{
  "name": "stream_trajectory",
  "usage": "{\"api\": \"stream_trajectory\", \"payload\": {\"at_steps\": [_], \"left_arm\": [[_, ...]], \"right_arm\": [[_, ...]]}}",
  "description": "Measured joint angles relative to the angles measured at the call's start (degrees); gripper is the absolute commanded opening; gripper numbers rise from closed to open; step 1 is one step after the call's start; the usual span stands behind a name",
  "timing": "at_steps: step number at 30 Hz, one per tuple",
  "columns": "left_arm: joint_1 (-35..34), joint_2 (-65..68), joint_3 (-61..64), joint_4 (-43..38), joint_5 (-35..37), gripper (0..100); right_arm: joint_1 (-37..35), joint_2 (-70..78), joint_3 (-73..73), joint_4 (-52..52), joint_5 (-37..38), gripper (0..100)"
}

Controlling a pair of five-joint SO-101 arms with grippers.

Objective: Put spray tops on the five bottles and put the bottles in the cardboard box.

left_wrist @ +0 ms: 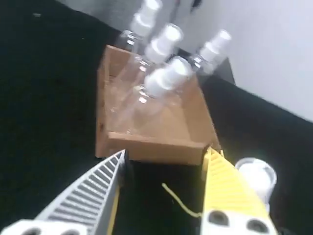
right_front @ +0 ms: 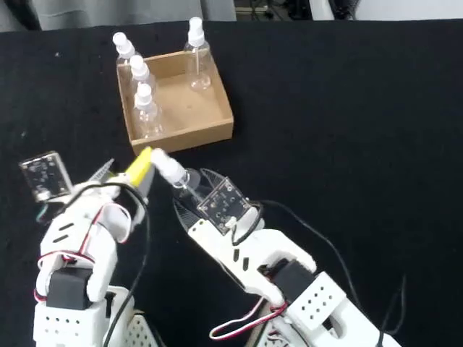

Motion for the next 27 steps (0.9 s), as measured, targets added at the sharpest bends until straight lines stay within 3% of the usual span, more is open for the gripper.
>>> {"api": "stream_trajectory", "payload": {"at_steps": [8,18,27], "left_arm": [[3.25,-0.09,0.0,0.0,-2.46,23],[-0.44,-0.09,0.0,0.0,-2.46,19],[2.2,0.0,1.41,0.0,-2.64,19]], "right_arm": [[0.09,0.0,0.0,0.0,0.0,15.5],[0.09,0.0,0.0,0.0,0.0,15.5],[0.09,0.0,0.0,0.0,0.0,15.5]]}}
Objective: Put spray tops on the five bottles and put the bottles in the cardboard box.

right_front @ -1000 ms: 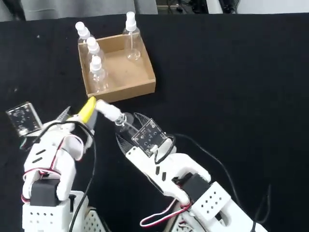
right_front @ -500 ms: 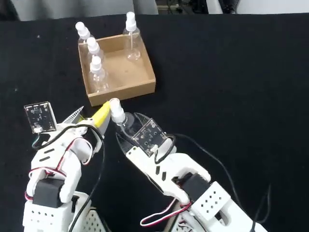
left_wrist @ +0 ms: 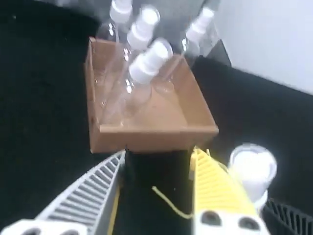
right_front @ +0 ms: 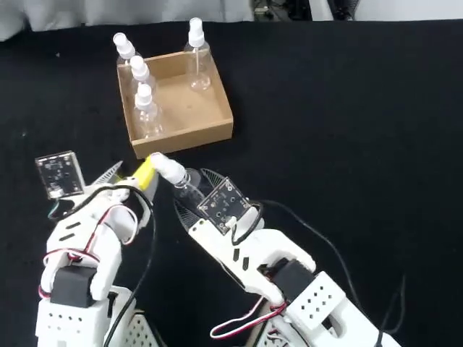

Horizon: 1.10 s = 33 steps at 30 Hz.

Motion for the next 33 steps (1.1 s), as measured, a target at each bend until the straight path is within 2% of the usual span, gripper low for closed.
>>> {"api": "stream_trajectory", "payload": {"at_steps": [14,27,33], "left_arm": [[8.44,-0.35,1.23,0.0,-7.82,19],[8.7,-0.79,1.23,-0.09,-8.44,18],[4.48,-0.26,0.97,-0.09,-8.44,18]], "right_arm": [[0.09,0.0,0.0,0.0,0.0,15.5],[0.09,0.0,0.0,0.0,0.0,15.5],[1.41,0.0,-2.37,2.9,-1.76,15.5]]}}
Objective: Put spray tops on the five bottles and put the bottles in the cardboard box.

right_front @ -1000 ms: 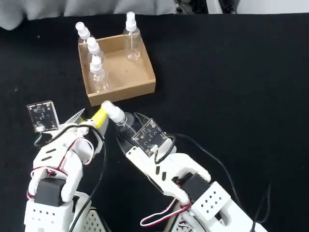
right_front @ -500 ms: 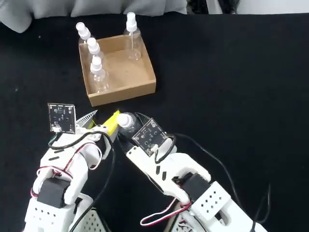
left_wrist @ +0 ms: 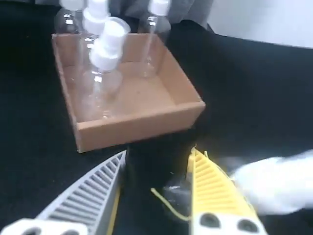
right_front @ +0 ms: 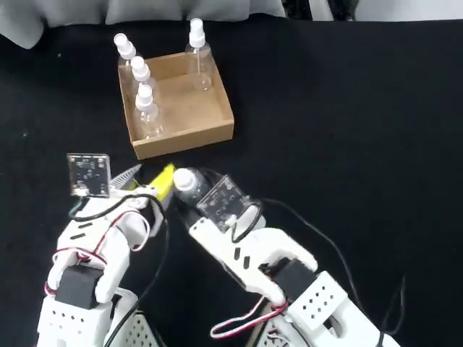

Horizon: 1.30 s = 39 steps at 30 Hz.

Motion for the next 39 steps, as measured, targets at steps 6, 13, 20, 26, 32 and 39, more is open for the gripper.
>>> {"api": "stream_trajectory", "payload": {"at_steps": [6,13,20,26,32,39], "left_arm": [[-5.98,0.0,-3.16,0.0,0.0,18],[-15.56,0.0,-3.43,0.0,0.0,18],[-19.43,0.0,1.85,-0.09,0.0,18],[-19.43,0.09,4.92,-0.09,0.0,18],[-19.43,0.09,8.53,-2.55,0.0,18],[-21.54,0.09,11.16,-6.95,-0.09,18]], "right_arm": [[2.55,0.0,-1.76,4.84,-4.66,15.5],[3.25,0.0,-1.76,7.21,-5.27,15.5],[9.85,0.0,-9.67,17.93,-5.27,15.5],[13.8,0.0,-16.44,23.38,-5.27,15.5],[14.15,0.0,-21.89,23.47,-5.27,15.5],[14.15,9.85,-33.93,25.58,-5.27,15.5]]}}
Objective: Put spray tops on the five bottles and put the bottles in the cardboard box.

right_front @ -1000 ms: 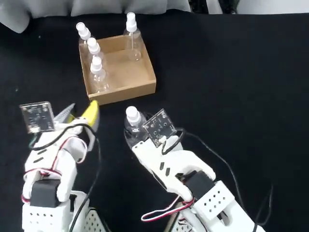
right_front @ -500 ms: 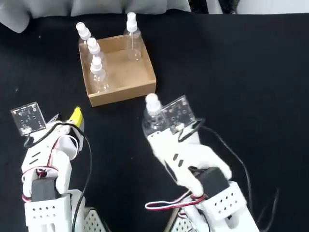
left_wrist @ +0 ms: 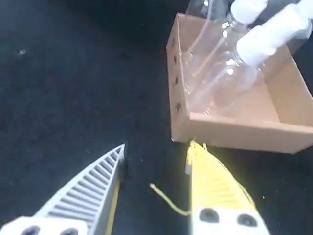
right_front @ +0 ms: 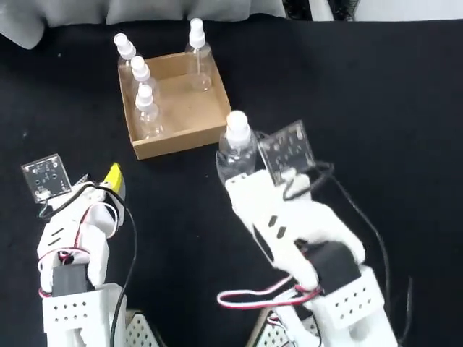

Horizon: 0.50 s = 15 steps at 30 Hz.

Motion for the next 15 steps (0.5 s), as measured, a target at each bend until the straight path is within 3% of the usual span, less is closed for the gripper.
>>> {"api": "stream_trajectory", "payload": {"at_steps": [15], "left_arm": [[-1.05,0.0,0.0,-0.09,0.0,18]], "right_arm": [[0.26,30.95,-27.34,0.0,-0.26,15.5]]}}
